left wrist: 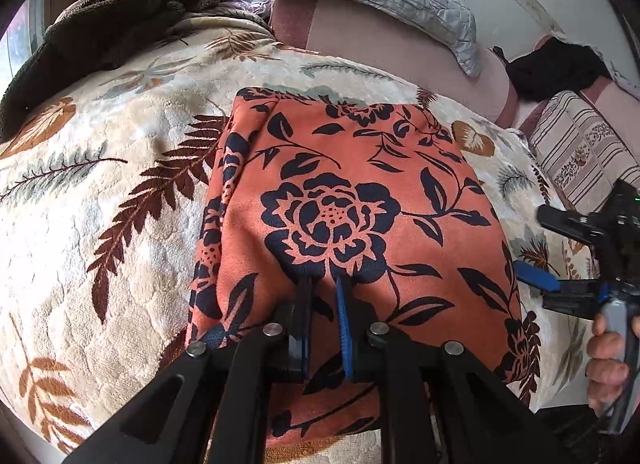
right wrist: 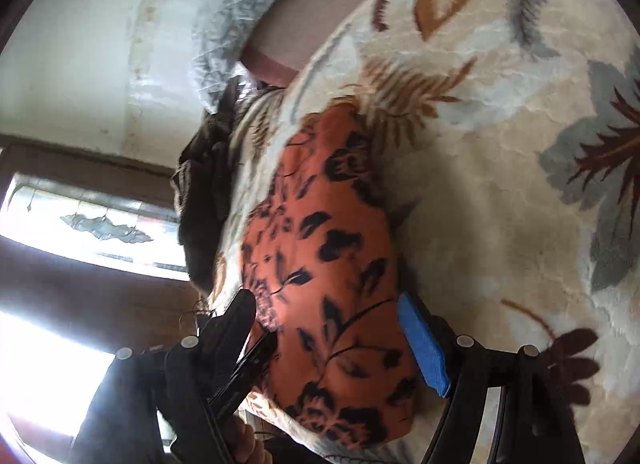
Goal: Fold small clothes
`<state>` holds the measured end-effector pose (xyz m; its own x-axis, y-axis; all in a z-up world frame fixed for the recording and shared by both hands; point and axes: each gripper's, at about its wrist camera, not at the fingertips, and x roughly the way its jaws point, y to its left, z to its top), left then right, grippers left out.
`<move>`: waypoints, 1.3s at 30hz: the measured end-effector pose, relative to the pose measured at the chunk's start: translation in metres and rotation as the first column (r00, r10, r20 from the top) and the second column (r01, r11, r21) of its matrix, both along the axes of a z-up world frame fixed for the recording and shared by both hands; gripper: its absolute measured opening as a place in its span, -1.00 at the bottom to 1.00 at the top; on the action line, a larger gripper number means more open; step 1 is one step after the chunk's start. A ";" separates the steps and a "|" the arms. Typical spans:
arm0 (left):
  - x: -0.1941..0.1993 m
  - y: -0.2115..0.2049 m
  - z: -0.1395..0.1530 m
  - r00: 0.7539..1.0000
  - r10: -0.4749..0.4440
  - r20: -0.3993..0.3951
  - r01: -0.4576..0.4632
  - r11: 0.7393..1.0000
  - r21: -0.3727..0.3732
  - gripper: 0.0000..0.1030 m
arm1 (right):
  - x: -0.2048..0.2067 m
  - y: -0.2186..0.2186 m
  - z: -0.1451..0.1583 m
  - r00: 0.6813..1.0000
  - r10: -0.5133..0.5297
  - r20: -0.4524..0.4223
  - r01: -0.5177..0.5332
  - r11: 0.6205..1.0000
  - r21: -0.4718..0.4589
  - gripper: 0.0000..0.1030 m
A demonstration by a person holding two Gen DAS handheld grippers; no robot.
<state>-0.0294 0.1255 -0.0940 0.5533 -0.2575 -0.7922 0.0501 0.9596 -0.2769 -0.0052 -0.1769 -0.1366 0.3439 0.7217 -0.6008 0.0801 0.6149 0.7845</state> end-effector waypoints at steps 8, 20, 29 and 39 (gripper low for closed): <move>-0.002 -0.001 0.000 1.000 -0.015 0.018 0.015 1.000 0.009 -0.74 | 0.044 0.042 -0.033 0.994 0.104 -0.034 -0.107 0.990 -0.087 -0.12; -0.025 0.004 0.028 0.980 0.043 0.195 -0.049 0.998 0.025 -0.71 | 0.014 0.045 -0.004 0.996 0.073 0.051 -0.061 0.974 -0.220 0.17; -0.026 -0.013 0.006 0.991 -0.018 0.130 -0.005 0.985 0.170 -0.65 | -0.041 0.038 -0.038 0.996 0.068 -0.065 -0.074 0.992 -0.106 0.13; -0.034 -0.042 0.013 0.985 -0.078 0.152 0.053 0.985 0.165 -0.49 | -0.042 0.066 -0.023 0.991 0.136 0.009 -0.126 0.939 -0.319 -0.03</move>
